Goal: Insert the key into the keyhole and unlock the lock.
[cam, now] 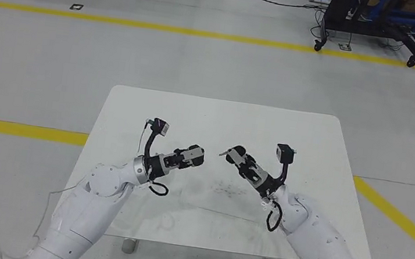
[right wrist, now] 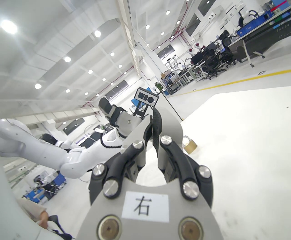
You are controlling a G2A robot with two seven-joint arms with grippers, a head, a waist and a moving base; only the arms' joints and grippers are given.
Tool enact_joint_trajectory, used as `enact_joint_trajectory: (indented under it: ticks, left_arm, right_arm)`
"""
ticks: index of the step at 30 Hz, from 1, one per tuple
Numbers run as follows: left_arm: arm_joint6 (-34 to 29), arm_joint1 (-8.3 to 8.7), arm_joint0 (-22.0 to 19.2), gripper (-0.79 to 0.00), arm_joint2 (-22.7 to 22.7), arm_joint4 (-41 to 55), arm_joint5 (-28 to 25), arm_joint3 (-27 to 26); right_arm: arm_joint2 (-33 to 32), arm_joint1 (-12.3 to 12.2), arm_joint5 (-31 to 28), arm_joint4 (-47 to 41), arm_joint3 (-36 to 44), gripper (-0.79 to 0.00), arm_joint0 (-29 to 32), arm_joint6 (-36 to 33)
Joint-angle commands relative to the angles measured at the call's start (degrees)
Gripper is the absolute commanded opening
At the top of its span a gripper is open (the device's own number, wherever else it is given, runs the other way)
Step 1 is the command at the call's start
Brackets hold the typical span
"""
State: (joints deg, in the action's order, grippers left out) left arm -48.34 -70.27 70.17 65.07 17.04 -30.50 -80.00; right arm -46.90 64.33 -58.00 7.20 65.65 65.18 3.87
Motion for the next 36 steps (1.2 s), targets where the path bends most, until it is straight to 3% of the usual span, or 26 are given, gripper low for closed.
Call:
enact_joint_trajectory:
  ticks: [1,9,11,14,19,36]
  left_arm:
    - [-0.6,0.02,-0.1,0.0,-0.2,0.1,-0.2,0.0]
    - [-0.1,0.01,-0.5,-0.015,-1.2,-1.3,0.0,0.6]
    - [0.4,0.02,-0.7,-0.142,-1.4,-2.2,0.2,0.6]
    - [1.3,0.0,-0.7,-0.416,-1.6,-2.7,0.4,0.6]
    - [1.6,0.02,-0.8,-0.576,-1.7,-2.6,0.1,0.7]
    - [1.7,0.3,-1.0,-0.646,-1.9,-3.0,0.6,0.8]
  right_arm:
    - [0.5,-0.1,0.0,-5.7,0.2,-0.785,-0.6,-4.2]
    - [-0.2,-0.2,0.0,-18.8,0.6,-0.785,-1.2,-17.1]
    - [-0.4,-0.1,0.0,-21.9,0.5,-0.785,-1.2,-20.8]
    - [-0.2,0.4,0.0,-27.2,0.6,-0.785,-0.9,-26.5]
    - [-0.1,1.7,0.0,-33.3,-1.2,-0.785,-1.3,-34.3]
    - [-4.6,6.1,0.0,-37.7,-6.4,-0.785,-1.8,-46.2]
